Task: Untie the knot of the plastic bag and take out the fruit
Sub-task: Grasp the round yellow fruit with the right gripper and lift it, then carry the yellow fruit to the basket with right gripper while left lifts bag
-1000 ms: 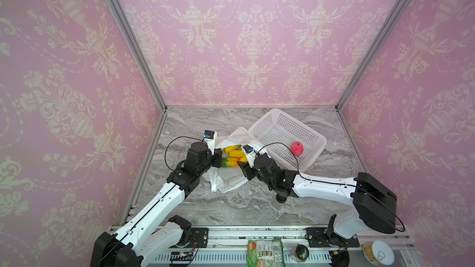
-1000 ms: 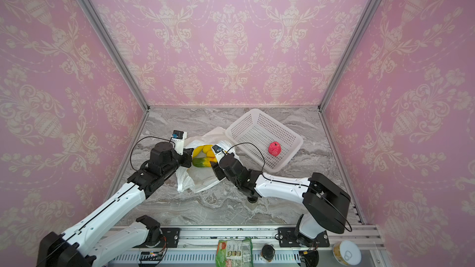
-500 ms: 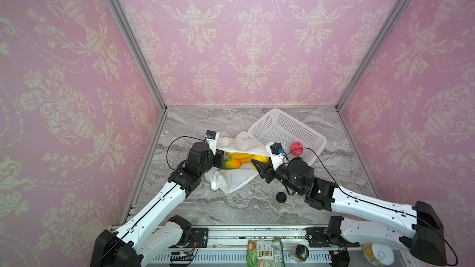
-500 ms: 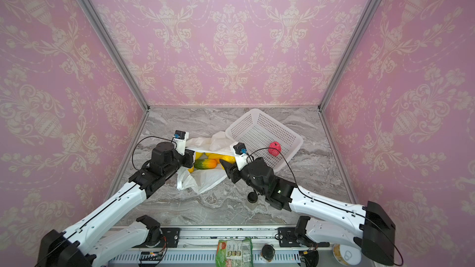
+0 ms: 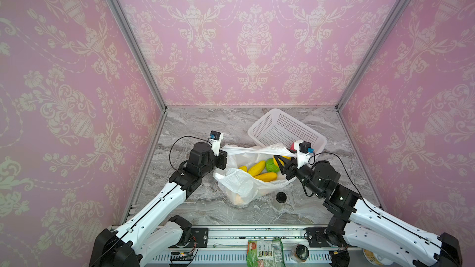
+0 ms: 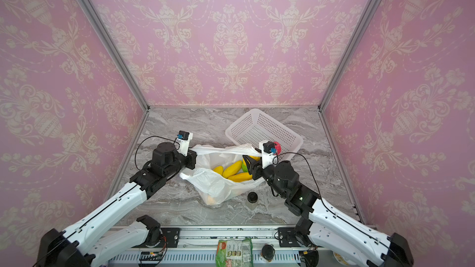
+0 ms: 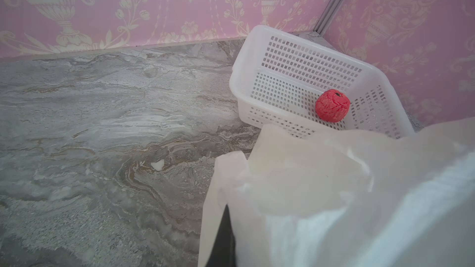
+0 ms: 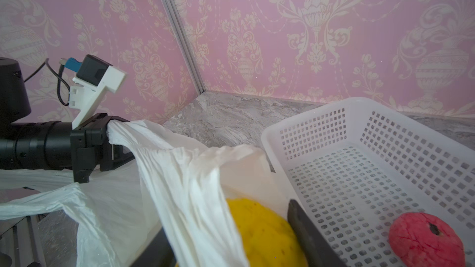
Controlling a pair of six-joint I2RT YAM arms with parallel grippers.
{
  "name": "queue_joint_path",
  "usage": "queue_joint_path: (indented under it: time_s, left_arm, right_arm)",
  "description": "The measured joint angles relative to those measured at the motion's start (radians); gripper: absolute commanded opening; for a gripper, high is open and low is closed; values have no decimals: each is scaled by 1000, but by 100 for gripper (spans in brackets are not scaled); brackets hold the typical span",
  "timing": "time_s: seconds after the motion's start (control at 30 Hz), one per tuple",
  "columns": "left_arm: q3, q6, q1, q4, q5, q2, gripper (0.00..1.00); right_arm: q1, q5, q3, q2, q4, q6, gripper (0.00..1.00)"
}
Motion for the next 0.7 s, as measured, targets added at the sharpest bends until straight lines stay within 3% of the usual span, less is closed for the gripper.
queue_joint_path:
  time_s: [0.13, 0.47, 0.57, 0.7]
  left_arm:
    - [108, 3, 25, -60, -98, 92, 0]
    - [765, 73, 50, -233, -209, 520, 0]
    - [864, 86, 52, -297, -245, 542, 0]
    - [832, 87, 52, -315, -248, 488, 0]
  right_arm:
    - [-2, -56, 93, 204, 11, 25, 18]
    - [1, -216, 384, 462, 36, 68, 21]
    - [1, -256, 436, 489, 36, 71, 23]
    - [1, -303, 437, 485, 37, 71, 26]
